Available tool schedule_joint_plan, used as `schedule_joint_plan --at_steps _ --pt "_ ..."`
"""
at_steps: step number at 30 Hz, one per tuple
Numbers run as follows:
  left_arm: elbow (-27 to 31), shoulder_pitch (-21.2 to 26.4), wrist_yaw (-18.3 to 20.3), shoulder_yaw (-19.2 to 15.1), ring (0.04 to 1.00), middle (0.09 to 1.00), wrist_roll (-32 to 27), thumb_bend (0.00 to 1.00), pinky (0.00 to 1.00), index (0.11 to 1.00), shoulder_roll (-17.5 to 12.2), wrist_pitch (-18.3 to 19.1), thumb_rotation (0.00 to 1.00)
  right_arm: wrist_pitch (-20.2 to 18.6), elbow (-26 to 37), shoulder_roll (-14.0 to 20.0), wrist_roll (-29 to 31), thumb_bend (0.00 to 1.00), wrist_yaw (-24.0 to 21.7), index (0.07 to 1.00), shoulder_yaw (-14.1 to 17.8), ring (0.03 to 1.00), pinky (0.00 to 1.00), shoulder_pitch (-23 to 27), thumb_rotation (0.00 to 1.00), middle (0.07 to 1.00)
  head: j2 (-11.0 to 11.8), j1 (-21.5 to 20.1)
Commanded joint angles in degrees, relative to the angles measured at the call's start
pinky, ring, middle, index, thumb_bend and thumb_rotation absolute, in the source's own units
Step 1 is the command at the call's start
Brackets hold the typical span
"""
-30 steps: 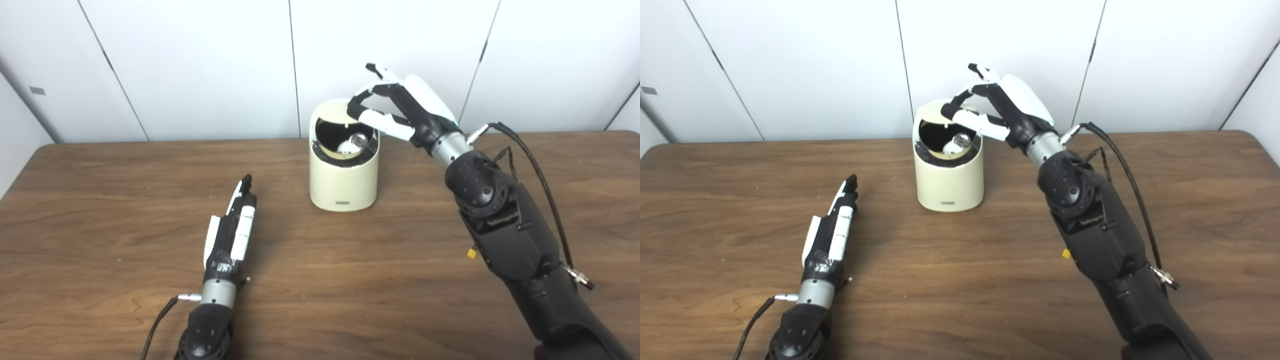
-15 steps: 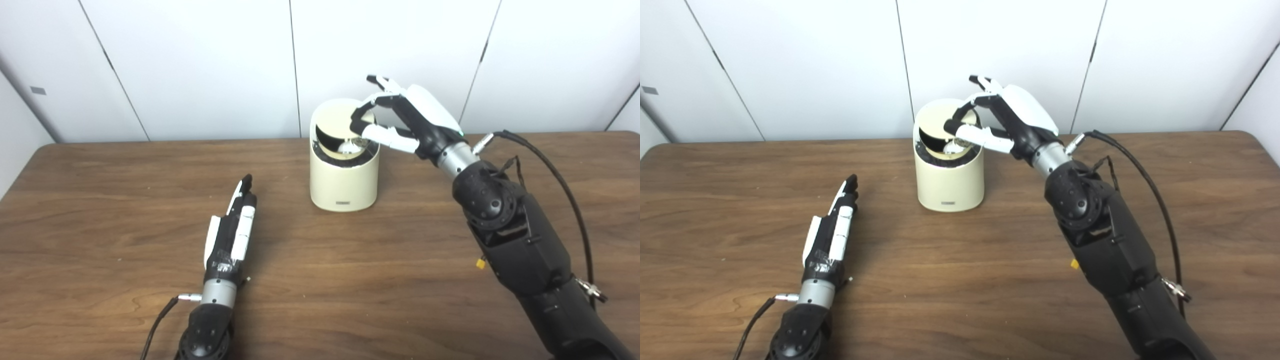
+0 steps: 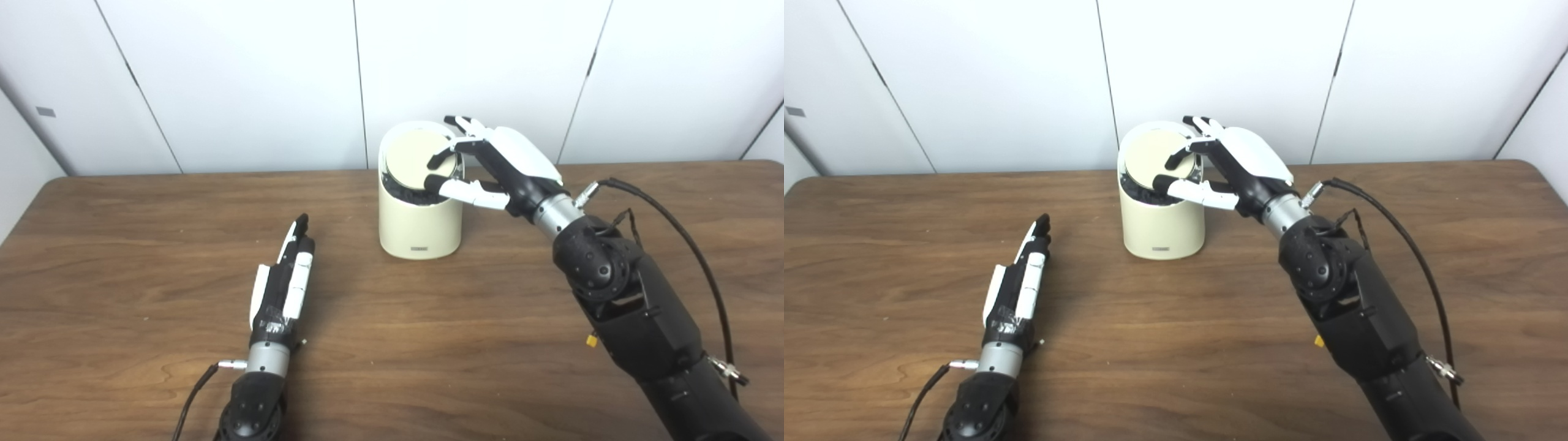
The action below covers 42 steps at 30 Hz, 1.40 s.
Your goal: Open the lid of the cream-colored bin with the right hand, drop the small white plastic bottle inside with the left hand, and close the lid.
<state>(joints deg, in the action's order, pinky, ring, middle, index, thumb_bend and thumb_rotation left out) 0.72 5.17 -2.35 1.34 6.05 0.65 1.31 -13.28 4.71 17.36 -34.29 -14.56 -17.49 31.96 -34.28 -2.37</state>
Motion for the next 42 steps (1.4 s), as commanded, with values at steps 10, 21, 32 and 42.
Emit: schedule_joint_plan --at_steps 10,21,32,42 --pt "1.5 0.5 0.2 0.7 1.000 1.000 0.3 0.65 1.00 1.000 0.4 1.8 1.00 1.0 1.7 0.9 -0.5 0.51 -1.8 0.632 0.1 1.000 1.00 0.4 0.98 0.985 -0.2 0.0" --pt "1.6 0.5 0.0 0.7 1.000 1.000 0.3 0.65 1.00 1.000 0.5 1.9 0.99 -0.1 2.1 1.0 -0.8 0.48 -2.8 0.639 0.0 1.000 1.00 0.2 0.95 0.991 -0.7 0.1" --pt "1.8 0.7 -0.1 0.6 1.000 1.000 0.2 0.66 1.00 1.000 0.6 1.9 0.97 -0.7 1.8 2.1 -4.7 0.47 -4.0 0.661 -1.6 1.000 1.00 0.5 0.96 1.000 -0.9 0.2" --pt "2.6 0.6 0.0 0.3 1.000 1.000 -0.4 0.63 1.00 1.000 0.6 2.4 0.97 2.4 0.7 3.8 -13.2 0.46 -1.7 0.652 -4.8 1.000 1.00 -0.3 0.90 0.996 -1.2 0.2"
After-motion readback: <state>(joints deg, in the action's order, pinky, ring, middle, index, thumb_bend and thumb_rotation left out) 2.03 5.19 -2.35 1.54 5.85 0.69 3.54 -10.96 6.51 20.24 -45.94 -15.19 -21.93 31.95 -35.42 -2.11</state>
